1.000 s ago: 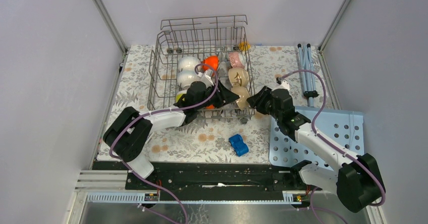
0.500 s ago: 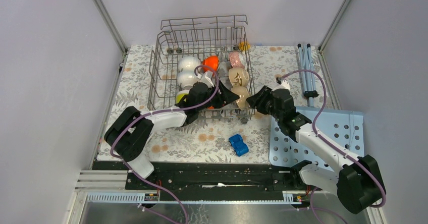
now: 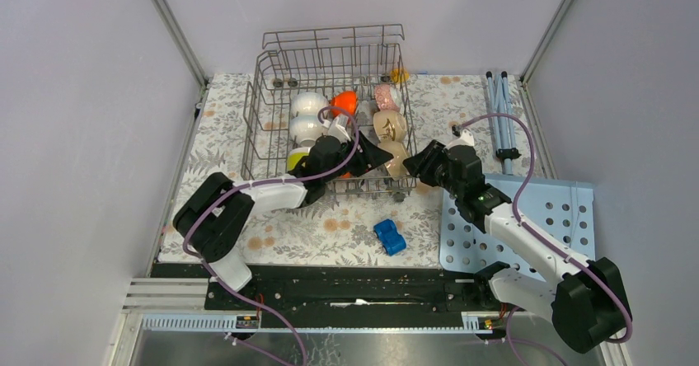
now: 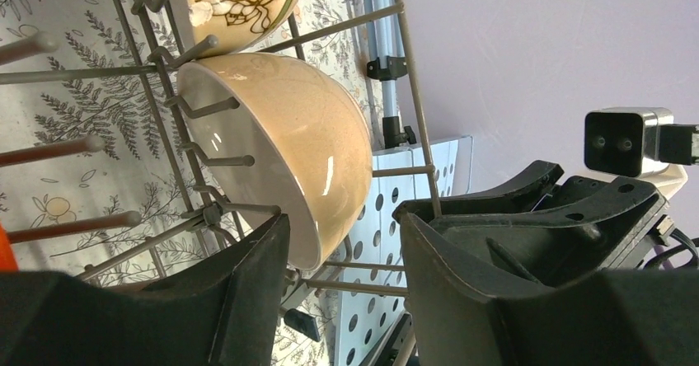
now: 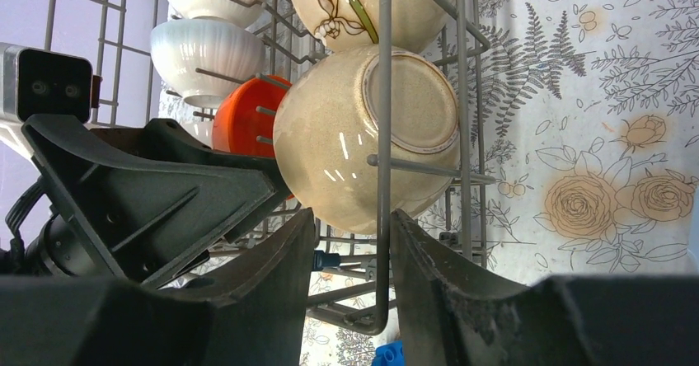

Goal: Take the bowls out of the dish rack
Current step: Pick up the bowl from the dish rack.

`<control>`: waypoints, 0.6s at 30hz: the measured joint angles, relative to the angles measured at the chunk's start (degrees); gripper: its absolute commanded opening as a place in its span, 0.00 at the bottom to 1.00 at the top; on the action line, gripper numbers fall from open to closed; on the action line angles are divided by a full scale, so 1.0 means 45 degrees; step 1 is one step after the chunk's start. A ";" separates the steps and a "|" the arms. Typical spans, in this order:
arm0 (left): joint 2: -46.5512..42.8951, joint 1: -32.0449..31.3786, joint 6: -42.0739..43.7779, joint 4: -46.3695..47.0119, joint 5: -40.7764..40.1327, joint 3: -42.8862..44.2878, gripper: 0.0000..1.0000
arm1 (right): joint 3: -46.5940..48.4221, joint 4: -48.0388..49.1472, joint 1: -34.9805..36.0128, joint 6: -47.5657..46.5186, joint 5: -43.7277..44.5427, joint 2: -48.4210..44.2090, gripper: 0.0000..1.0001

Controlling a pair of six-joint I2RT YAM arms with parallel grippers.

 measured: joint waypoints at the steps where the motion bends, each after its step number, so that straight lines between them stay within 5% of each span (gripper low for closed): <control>1: 0.0044 0.0000 -0.0015 0.0107 0.0000 0.0000 0.55 | 0.0000 0.0000 0.0000 0.0005 -0.0063 0.0000 0.45; 18: 0.1001 -0.0010 -0.0641 0.2268 0.0049 -0.0233 0.35 | -0.0209 0.0107 -0.0078 0.0393 -0.0729 0.0000 0.39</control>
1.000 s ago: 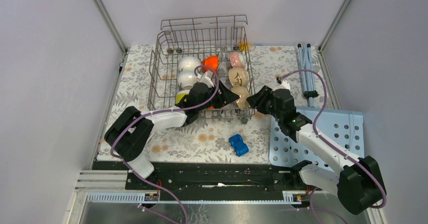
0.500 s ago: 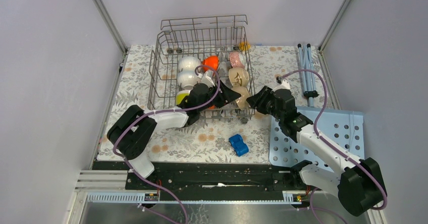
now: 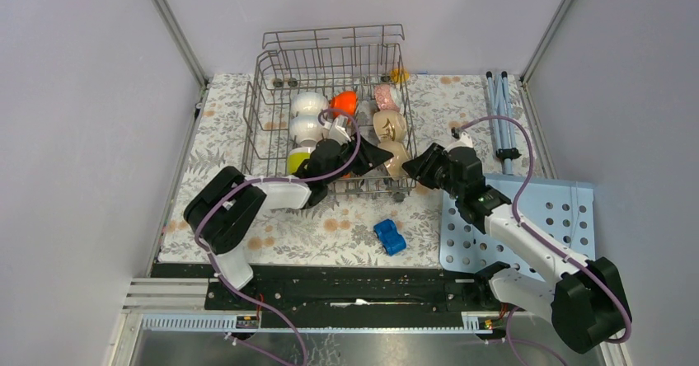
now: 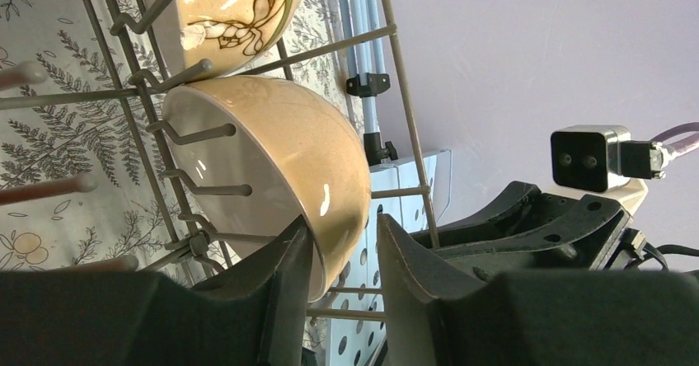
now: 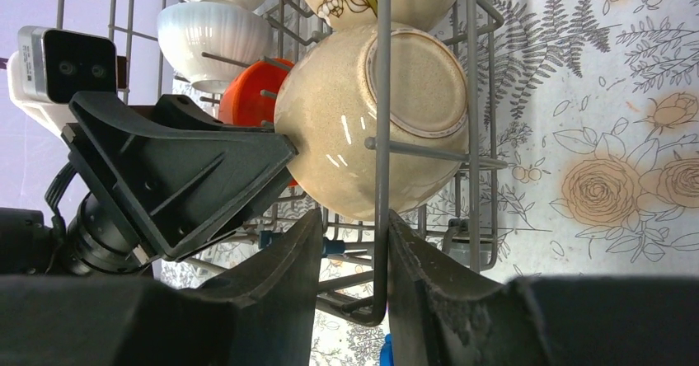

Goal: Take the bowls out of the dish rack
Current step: Pick up the bowl from the dish rack.

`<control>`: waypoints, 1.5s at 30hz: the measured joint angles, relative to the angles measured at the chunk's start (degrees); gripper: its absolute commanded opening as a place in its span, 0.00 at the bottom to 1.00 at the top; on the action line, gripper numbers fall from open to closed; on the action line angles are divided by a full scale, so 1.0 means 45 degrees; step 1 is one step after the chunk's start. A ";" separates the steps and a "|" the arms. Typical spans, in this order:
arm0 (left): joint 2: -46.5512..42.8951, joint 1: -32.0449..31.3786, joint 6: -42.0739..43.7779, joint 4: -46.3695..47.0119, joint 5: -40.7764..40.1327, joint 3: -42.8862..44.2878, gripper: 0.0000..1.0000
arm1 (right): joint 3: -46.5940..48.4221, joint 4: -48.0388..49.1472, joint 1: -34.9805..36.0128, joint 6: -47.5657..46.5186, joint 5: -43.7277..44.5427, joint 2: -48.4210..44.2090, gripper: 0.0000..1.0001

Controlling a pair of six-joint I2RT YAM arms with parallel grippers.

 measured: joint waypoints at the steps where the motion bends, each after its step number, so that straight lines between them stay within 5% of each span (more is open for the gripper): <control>1: 0.0053 0.0005 -0.0024 0.0117 0.0010 -0.0019 0.34 | -0.0049 0.0058 0.0000 0.0029 -0.0049 0.0000 0.39; 10: 0.0180 0.0000 -0.0180 0.1025 0.0117 -0.0243 0.15 | -0.0253 0.0180 0.0000 0.0126 -0.0248 -0.0160 0.42; 15: 0.0253 -0.0010 -0.0340 0.1549 0.0272 -0.0330 0.00 | -0.0384 0.0180 0.0000 0.0087 -0.0248 -0.0588 0.64; 27: 0.0345 -0.0010 -0.0369 0.2244 0.0495 -0.0427 0.00 | -0.0379 -0.0695 0.0000 -0.0515 0.0141 -0.1656 0.90; 45: 0.0228 -0.0010 -0.0379 0.2676 0.0937 -0.0695 0.00 | 0.0481 -0.2929 0.0000 -0.1171 0.0913 -0.3900 0.92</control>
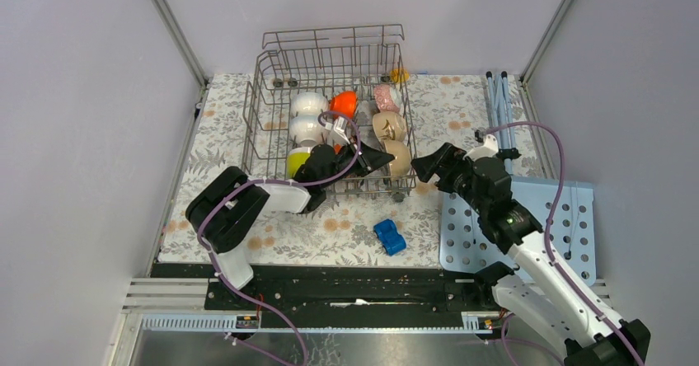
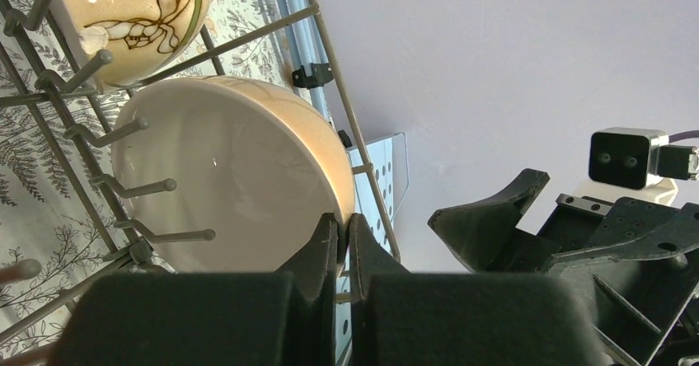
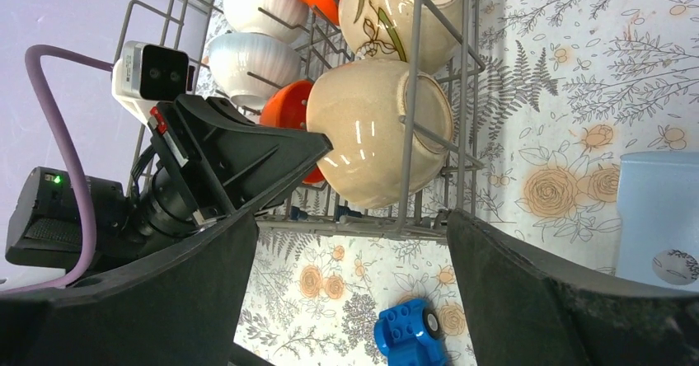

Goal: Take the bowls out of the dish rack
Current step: Pick up the bowl from the dish rack.

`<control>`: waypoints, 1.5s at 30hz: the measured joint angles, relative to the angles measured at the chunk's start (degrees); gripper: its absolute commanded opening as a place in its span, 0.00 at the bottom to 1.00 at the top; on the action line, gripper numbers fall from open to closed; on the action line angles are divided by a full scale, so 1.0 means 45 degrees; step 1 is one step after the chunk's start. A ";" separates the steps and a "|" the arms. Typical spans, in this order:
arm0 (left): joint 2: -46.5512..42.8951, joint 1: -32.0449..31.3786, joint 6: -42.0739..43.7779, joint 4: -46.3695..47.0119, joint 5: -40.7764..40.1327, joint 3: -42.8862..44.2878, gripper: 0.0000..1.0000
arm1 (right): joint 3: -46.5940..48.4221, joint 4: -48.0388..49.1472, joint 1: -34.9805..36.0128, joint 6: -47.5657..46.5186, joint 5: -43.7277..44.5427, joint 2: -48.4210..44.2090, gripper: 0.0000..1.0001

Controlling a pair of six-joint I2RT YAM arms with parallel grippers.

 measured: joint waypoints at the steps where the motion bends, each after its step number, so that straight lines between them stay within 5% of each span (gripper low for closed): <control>1: -0.0010 0.0005 -0.0015 0.0015 0.0024 -0.0015 0.00 | 0.0005 -0.0063 0.0000 -0.0015 0.0005 -0.0073 0.92; 26: -0.0709 0.0724 -0.0646 0.0350 0.0811 -0.0131 0.00 | -0.0112 0.0087 0.0000 -0.0291 -0.0112 -0.0248 0.85; 45: -0.2895 0.0942 0.0160 -0.1273 0.1171 0.0126 0.00 | 0.0238 -0.0646 0.0000 -0.0947 0.0311 -0.0554 1.00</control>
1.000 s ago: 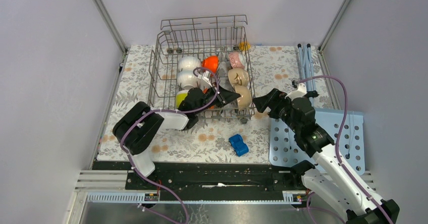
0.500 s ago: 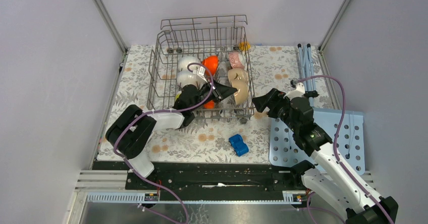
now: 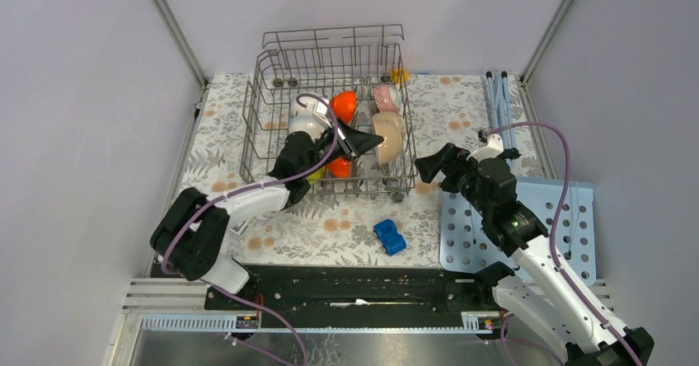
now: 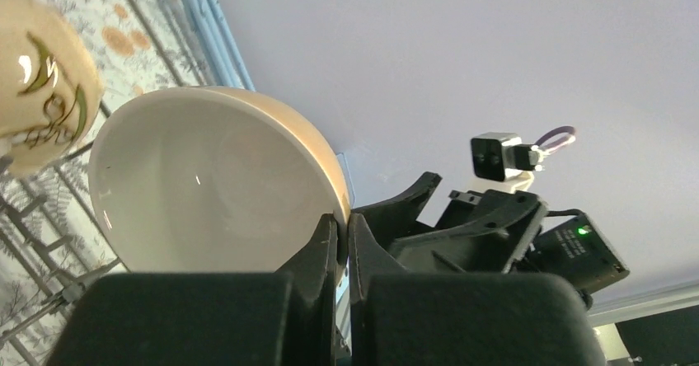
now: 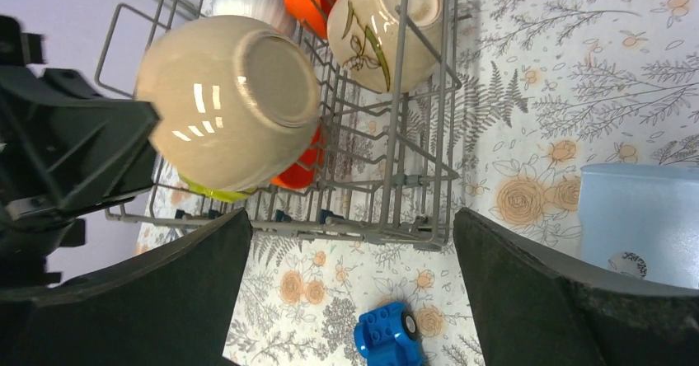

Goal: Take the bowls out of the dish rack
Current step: Pick up the bowl from the dish rack, then place the bowl at the center of the board.

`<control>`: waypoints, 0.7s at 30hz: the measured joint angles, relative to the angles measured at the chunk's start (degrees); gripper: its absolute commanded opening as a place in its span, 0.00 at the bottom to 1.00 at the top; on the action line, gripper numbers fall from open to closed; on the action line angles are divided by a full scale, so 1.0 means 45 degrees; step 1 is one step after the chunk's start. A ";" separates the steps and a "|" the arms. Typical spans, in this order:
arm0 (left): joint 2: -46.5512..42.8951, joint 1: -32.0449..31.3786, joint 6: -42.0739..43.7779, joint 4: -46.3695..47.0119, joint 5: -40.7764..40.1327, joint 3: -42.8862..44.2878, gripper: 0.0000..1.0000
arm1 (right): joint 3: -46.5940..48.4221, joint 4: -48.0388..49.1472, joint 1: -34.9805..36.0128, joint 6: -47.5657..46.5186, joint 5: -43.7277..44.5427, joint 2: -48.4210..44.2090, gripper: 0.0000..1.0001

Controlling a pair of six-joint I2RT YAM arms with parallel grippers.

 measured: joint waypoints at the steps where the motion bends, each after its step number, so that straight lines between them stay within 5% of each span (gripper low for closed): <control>1: -0.0296 0.0029 0.0151 -0.0228 0.0005 0.0087 0.00 | 0.0078 -0.0083 0.0000 0.0053 0.0146 -0.0010 1.00; 15: -0.4867 0.0068 0.3604 -0.5872 -0.0214 0.1321 0.00 | 0.0151 0.0670 0.0000 -0.0219 -0.1137 -0.2361 1.00; 21: -0.7684 0.0073 0.6212 -0.9782 -0.0889 0.1472 0.00 | 0.2293 -0.0520 0.0000 -0.0729 -0.1763 -0.1127 1.00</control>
